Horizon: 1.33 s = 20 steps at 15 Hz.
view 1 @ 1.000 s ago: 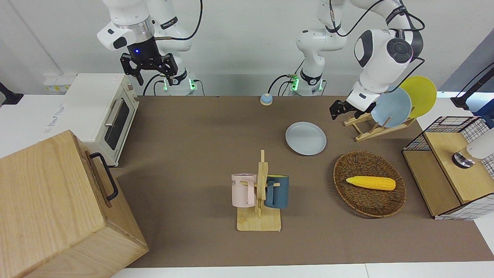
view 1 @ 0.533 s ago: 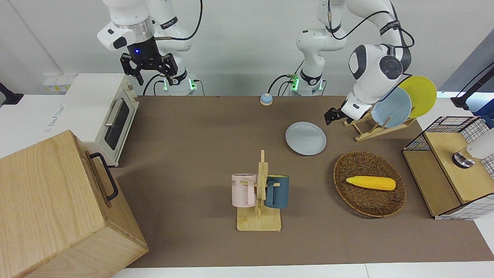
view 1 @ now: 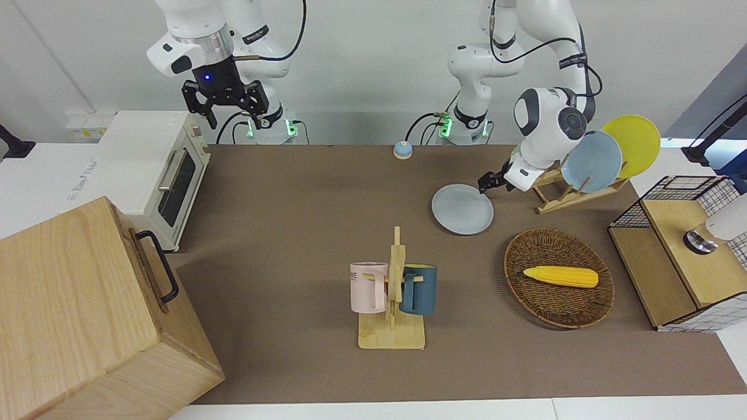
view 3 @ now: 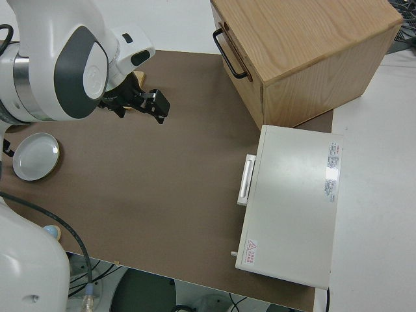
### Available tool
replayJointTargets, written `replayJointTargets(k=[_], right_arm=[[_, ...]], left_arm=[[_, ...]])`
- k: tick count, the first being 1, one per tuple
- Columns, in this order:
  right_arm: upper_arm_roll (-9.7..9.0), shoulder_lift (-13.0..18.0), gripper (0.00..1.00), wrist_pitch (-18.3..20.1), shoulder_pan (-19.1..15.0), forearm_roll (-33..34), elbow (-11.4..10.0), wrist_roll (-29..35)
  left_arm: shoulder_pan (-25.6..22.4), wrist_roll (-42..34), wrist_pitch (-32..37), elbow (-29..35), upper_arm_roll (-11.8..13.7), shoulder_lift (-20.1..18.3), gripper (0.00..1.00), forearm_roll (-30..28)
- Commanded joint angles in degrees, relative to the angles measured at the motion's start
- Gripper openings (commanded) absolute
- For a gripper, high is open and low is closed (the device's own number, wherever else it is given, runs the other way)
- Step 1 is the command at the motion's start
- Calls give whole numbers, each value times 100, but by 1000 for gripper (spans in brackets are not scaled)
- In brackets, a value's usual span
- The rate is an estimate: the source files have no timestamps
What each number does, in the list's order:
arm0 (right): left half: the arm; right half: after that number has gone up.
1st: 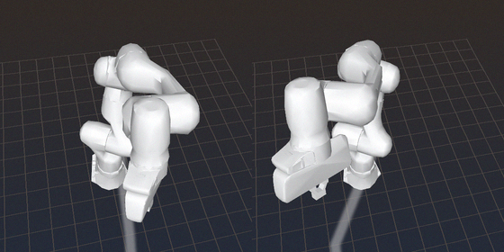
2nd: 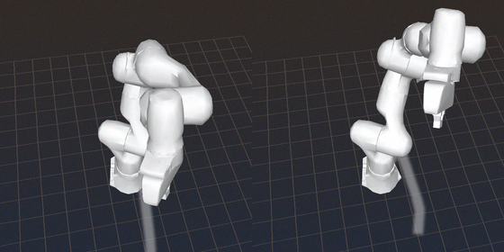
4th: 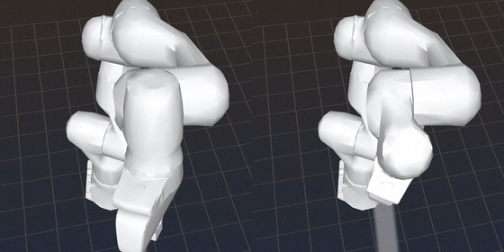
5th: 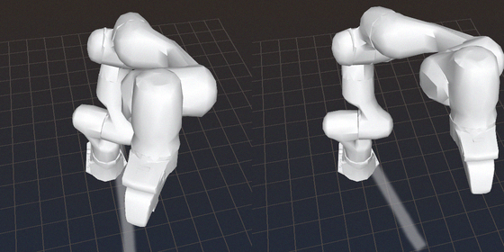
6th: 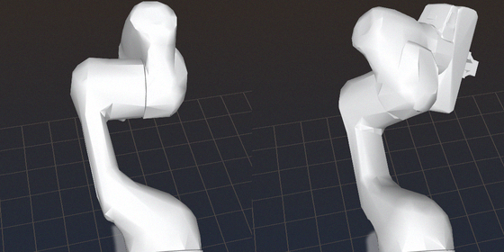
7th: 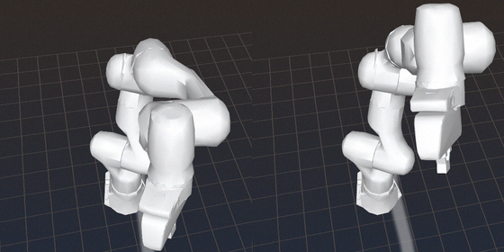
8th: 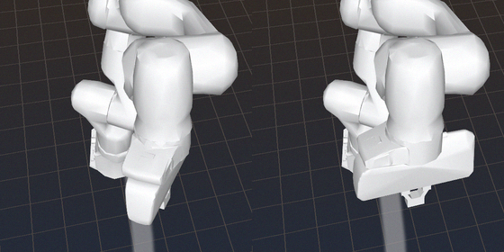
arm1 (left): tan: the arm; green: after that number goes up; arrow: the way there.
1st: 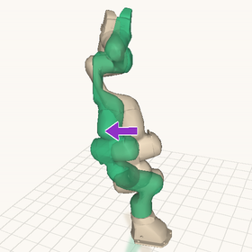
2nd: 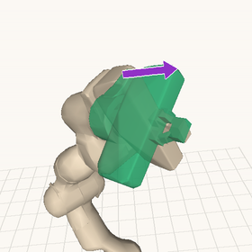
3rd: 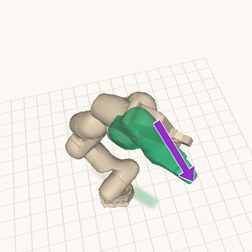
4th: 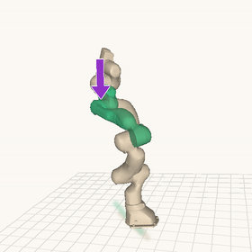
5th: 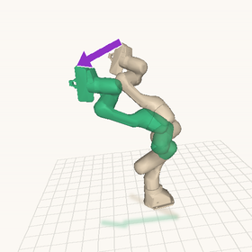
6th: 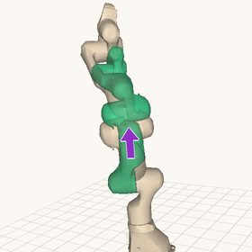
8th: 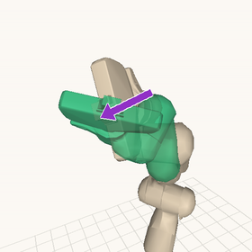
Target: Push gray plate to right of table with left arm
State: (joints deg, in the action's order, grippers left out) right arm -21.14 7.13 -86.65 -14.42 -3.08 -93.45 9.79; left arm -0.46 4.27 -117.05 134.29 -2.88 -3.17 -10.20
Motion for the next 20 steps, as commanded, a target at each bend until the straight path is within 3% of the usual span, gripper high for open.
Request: replayJointTargets(k=[1, 3, 7, 11, 13, 17, 18, 20], right_arm=[[-83, 157, 996, -1, -140, -123, -156, 59], [-83, 157, 996, -1, -140, -123, -156, 59], [-83, 157, 996, -1, -140, -123, -156, 59], [-83, 157, 996, -1, -140, -123, -156, 59], [-83, 157, 996, -1, -140, -123, -156, 59], [-83, 157, 996, -1, -140, -123, -156, 59], [-83, 157, 996, -1, -140, -123, -156, 59], [-83, 157, 996, -1, -140, -123, -156, 59]], left_arm=[[-16, -137, -423, 590, -46, -325, 968, -123], [2, -137, -572, 642, -90, -316, 941, -123], [11, -137, -1126, 941, -265, -307, 765, -132], [11, -137, -1267, 994, -292, -281, 736, -132], [11, -137, -1276, 994, -292, -272, 584, -132], [-7, 12, -1417, 994, -283, -254, 147, -141], [-7, 82, -1443, 986, -283, -254, 90, -132], [-7, 222, -1461, 985, -283, -254, 75, -132]])
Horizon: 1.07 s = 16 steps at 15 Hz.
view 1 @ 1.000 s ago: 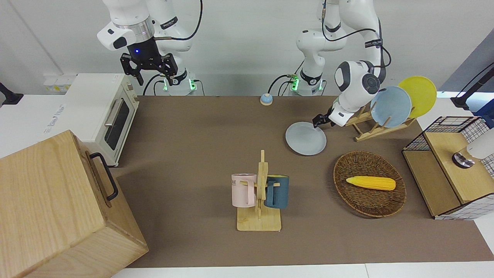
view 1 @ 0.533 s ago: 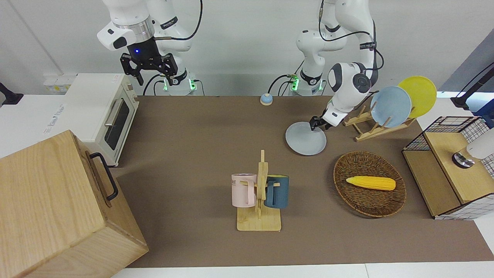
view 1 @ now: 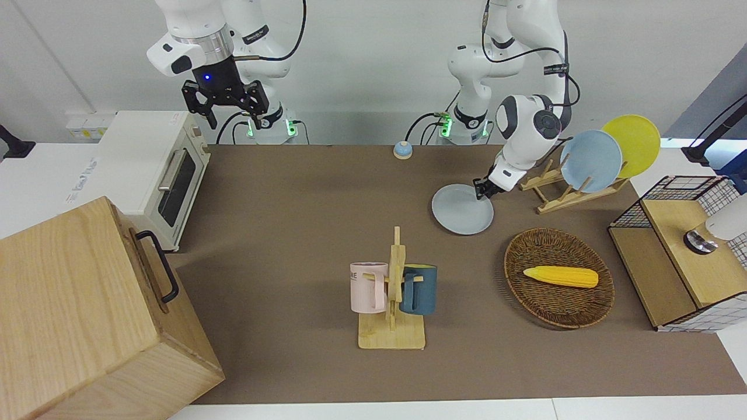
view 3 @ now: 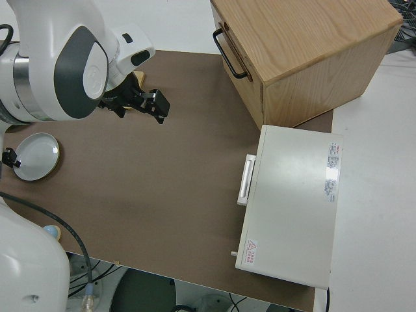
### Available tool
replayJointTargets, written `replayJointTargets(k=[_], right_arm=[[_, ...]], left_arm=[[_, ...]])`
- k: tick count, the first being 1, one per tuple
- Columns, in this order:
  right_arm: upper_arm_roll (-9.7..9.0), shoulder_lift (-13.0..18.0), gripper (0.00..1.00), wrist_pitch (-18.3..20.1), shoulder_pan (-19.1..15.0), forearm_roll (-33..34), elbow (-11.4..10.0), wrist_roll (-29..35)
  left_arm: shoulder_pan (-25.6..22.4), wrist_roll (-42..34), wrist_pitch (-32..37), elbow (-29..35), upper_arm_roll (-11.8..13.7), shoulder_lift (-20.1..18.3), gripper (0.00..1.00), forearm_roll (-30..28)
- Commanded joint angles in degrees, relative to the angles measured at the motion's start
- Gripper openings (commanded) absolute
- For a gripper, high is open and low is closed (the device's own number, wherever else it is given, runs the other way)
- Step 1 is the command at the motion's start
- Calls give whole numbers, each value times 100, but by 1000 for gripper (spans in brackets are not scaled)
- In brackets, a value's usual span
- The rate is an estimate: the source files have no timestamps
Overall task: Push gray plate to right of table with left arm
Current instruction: 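Press the left gripper against the gray plate's edge and start pushing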
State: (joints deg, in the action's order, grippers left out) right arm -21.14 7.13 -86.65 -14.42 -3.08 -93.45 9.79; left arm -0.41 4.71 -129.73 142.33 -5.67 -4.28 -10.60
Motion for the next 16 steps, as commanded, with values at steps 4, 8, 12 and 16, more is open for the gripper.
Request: replayJointTargets(k=[4, 8, 12, 16], right_arm=[[-83, 157, 996, -1, -140, -123, -156, 59], [-83, 157, 996, -1, -140, -123, -156, 67], [-83, 157, 996, -1, -140, -123, -156, 59], [-83, 157, 996, -1, -140, -123, -156, 59]], left_arm=[[-3, 180, -298, 190, -4, -108, 25, -91], [5, 223, -307, 181, -126, -108, 20, -91], [5, 636, -316, 181, -381, -99, 20, -100], [5, 1259, -421, 181, -917, -99, 22, -100]])
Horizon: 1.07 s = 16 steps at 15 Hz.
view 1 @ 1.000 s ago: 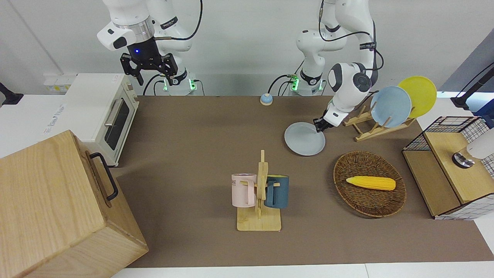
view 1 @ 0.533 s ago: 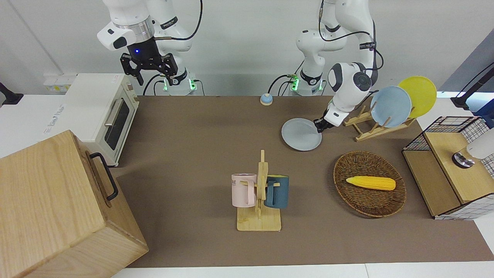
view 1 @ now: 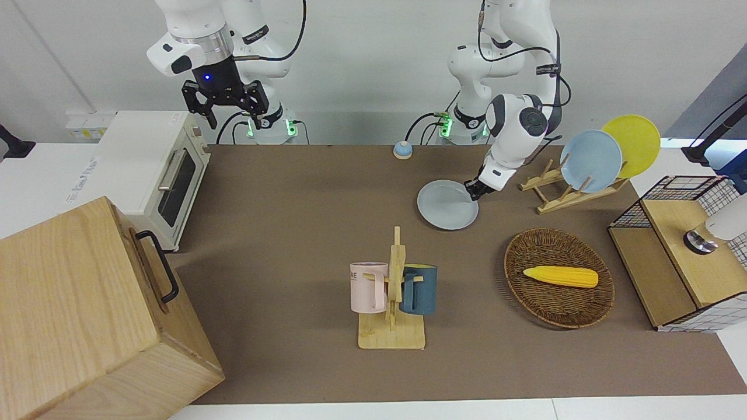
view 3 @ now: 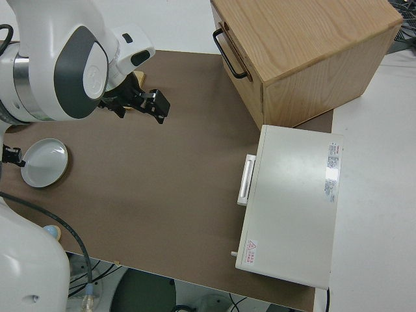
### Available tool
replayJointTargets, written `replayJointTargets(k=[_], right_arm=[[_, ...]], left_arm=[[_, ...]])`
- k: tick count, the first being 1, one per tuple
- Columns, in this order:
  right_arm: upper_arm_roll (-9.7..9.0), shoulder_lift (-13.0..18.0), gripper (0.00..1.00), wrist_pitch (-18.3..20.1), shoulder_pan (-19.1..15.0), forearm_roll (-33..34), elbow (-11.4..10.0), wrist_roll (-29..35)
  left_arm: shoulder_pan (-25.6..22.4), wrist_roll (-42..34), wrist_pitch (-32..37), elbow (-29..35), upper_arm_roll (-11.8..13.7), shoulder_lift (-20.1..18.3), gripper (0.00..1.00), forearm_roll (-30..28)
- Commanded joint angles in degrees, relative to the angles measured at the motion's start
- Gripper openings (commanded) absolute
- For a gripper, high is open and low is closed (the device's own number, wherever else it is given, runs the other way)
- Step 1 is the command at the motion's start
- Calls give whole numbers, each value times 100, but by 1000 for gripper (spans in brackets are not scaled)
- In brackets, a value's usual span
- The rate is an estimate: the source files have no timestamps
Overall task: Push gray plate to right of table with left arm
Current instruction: 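Push the gray plate with the left gripper away from the basket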
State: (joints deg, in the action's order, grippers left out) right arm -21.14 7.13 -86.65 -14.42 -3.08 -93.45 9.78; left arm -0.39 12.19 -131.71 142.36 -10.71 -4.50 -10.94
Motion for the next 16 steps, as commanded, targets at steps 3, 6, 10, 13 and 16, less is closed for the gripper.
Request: replayJointTargets(k=[3, 6, 10, 13, 16], right_arm=[[-83, 157, 996, -1, -140, -123, -156, 67], [-83, 157, 996, -1, -140, -123, -156, 67], [-83, 157, 994, -1, -140, -123, -156, 59], [-83, 157, 996, -1, -140, -123, -156, 59], [-83, 157, 996, -1, -140, -123, -156, 59]], left_arm=[[4, 933, -293, 178, -748, -78, 20, -136], [4, 1206, -434, 170, -1099, -78, 22, -478], [4, 1707, -715, 170, -1504, 10, 24, -523], [100, 2120, -1005, 161, -1732, 133, 22, -532], [215, 2437, -1269, 134, -1882, 265, 27, -619]])
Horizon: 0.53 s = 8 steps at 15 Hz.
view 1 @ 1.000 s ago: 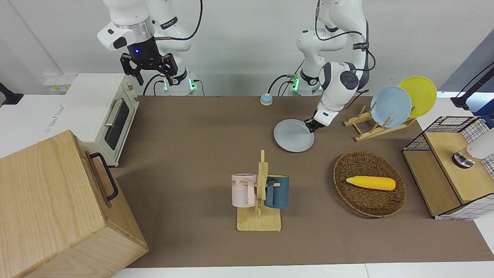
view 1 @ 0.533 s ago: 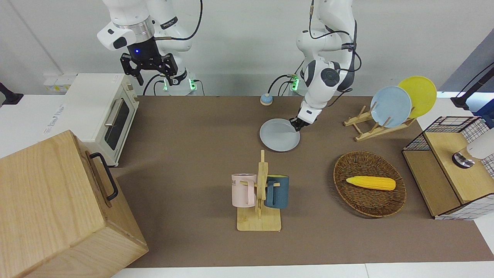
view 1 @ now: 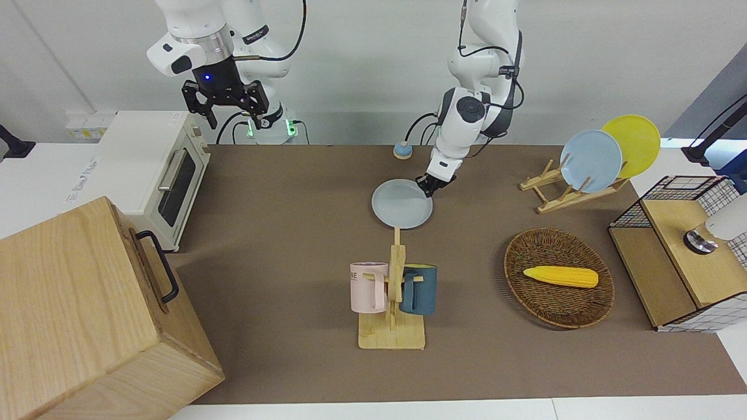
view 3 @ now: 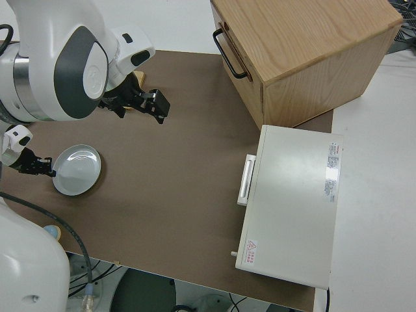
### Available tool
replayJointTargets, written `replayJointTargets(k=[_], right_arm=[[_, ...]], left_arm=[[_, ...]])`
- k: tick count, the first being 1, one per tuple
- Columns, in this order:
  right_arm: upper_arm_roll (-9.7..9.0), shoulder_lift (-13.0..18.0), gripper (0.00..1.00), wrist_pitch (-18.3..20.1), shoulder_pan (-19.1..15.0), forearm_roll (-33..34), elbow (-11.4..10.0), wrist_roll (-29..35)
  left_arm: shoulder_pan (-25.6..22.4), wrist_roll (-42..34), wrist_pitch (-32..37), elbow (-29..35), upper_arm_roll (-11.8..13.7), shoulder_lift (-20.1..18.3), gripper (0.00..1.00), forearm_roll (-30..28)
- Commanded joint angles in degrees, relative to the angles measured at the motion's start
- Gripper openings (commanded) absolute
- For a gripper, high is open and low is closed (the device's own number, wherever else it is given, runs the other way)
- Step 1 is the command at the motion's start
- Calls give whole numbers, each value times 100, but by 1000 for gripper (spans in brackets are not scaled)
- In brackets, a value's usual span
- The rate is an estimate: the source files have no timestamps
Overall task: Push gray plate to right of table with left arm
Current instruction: 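Push the gray plate with the left gripper away from the basket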
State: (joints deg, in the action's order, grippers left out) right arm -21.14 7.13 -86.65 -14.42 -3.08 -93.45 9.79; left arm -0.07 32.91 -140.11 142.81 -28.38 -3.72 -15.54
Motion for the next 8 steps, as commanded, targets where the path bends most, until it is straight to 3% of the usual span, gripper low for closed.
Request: replayJointTargets(k=[1, 8], right_arm=[[-83, 157, 996, -1, -140, -123, -156, 59], [-83, 157, 996, -1, -140, -123, -156, 59]], left_arm=[[217, 408, -455, 80, -142, 205, 29, -204], [963, 1066, -1035, -78, -90, 556, 29, -406]])
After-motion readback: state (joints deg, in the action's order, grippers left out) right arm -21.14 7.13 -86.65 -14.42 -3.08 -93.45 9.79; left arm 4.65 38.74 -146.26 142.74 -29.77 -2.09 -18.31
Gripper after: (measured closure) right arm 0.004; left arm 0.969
